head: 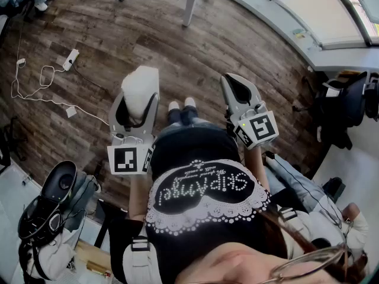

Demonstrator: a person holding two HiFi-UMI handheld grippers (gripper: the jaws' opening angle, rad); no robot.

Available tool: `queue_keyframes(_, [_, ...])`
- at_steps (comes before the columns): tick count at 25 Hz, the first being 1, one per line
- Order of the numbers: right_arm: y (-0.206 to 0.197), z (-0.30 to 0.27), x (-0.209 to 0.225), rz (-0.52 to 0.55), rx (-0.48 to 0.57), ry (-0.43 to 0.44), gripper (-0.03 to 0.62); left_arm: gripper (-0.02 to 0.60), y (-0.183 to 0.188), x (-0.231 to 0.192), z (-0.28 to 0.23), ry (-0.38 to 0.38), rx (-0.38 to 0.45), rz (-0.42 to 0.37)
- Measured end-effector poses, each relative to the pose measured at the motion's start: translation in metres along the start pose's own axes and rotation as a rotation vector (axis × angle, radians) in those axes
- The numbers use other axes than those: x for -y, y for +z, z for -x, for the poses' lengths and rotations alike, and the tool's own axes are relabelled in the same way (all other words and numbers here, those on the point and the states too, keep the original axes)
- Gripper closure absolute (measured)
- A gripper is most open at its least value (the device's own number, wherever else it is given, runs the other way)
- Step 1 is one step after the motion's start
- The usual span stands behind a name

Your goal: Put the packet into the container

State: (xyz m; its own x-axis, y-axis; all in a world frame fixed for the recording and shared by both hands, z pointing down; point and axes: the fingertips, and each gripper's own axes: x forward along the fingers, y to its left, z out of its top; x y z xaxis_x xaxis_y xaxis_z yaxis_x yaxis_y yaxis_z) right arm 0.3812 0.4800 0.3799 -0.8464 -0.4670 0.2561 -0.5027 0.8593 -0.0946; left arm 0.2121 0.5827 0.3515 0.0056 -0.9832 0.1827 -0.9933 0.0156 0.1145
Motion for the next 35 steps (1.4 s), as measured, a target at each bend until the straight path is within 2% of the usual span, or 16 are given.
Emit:
queue_keyframes(9, [0.006, 0.019, 0.019, 0.032, 0.02, -0.034, 0.594, 0.305, 0.002, 0.011, 0.007, -0.001, 0.013, -0.019])
queue_keyframes(18, [0.033, 0.036, 0.054, -0.071, 0.117, -0.102, 0.594, 0.305, 0.005, 0.01, 0.01, 0.006, 0.017, -0.014])
queue_keyframes(24, [0.037, 0.045, 0.077, -0.056, 0.133, -0.146, 0.594, 0.304, 0.007, 0.015, 0.002, 0.02, 0.024, -0.02])
queue_keyframes(30, [0.039, 0.045, 0.084, -0.012, 0.177, -0.112, 0.594, 0.304, 0.001, 0.02, -0.006, 0.05, 0.039, -0.028])
queue_keyframes(35, [0.035, 0.036, 0.079, 0.017, 0.152, -0.092, 0.594, 0.305, 0.0, 0.008, -0.013, 0.07, 0.049, -0.007])
